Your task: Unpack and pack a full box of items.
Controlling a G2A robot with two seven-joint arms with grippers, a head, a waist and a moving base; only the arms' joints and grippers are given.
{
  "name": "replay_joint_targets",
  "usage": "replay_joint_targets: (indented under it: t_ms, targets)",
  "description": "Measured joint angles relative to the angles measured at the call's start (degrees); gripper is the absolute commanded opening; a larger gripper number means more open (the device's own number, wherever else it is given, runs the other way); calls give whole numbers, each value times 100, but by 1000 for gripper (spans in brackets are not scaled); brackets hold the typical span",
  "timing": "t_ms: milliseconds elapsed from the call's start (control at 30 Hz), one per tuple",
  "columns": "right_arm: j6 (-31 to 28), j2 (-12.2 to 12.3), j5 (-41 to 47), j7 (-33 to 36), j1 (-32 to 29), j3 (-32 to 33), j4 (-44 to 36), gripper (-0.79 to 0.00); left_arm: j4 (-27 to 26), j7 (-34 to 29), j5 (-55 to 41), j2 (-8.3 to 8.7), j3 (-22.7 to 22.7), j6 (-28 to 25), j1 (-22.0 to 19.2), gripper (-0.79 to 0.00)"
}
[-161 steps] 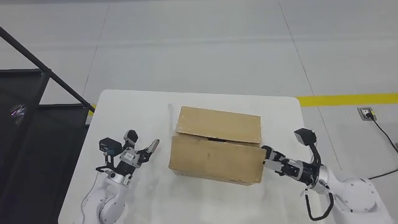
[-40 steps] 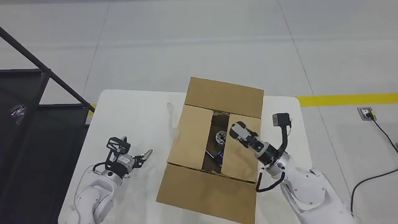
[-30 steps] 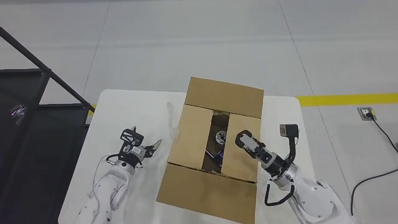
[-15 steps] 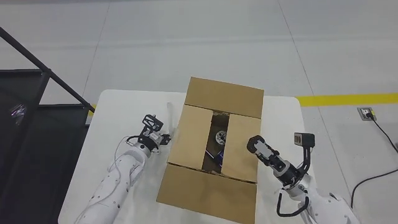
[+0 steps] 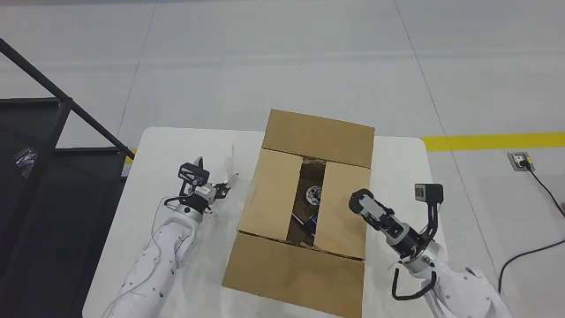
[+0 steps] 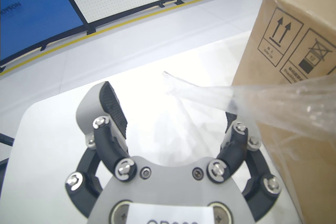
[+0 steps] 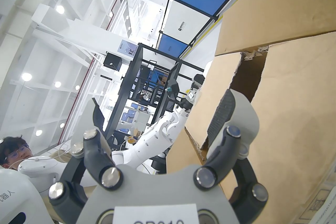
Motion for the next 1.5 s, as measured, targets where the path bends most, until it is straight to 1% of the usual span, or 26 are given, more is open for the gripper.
replay_joint_targets:
  t_ms: [233,400,533,633,733,900,1067,1200,1300,1367,1433,1500]
  targets:
    - [5,-17,103,119,160,-53,150,0,-918,-38,133,193,-556,100,792,0]
    - [33,-29,129,168,256,-91,234,0,-1547,-310,299,292,-872,196,1297,0]
    - [65,-39,144,210,326,-121,283,0,-1917,-724,487,366,-1046,-3,1614,0]
    - [89,-46,137,233,374,-147,321,0,-1993,-1015,621,400,-1097,-157,1682,0]
    - [103,-53,133,252,410,-169,356,0,-1973,-1195,709,405,-1063,-210,1650,0]
    - [89,-60,125,254,413,-178,384,0,-1906,-1306,830,398,-941,-314,1563,0]
    - [178,-64,107,332,427,-204,422,0,-1929,-1199,951,415,-917,-421,1615,0]
    - [470,-82,-86,390,589,-349,359,0,-2179,-937,985,468,-1082,-519,1897,0]
    - [926,-124,-402,516,857,-677,323,0,-2630,-589,772,527,-1375,-693,2327,0]
    - [1293,-176,-614,573,1149,-983,406,0,-3027,-343,465,565,-1648,-847,2692,0]
    - [1577,-242,-718,605,1476,-1292,599,0,-3426,-106,141,597,-1916,-1050,3062,0]
    - [1780,-306,-742,642,1769,-1539,846,0,-3712,68,-113,620,-2127,-1225,3351,0]
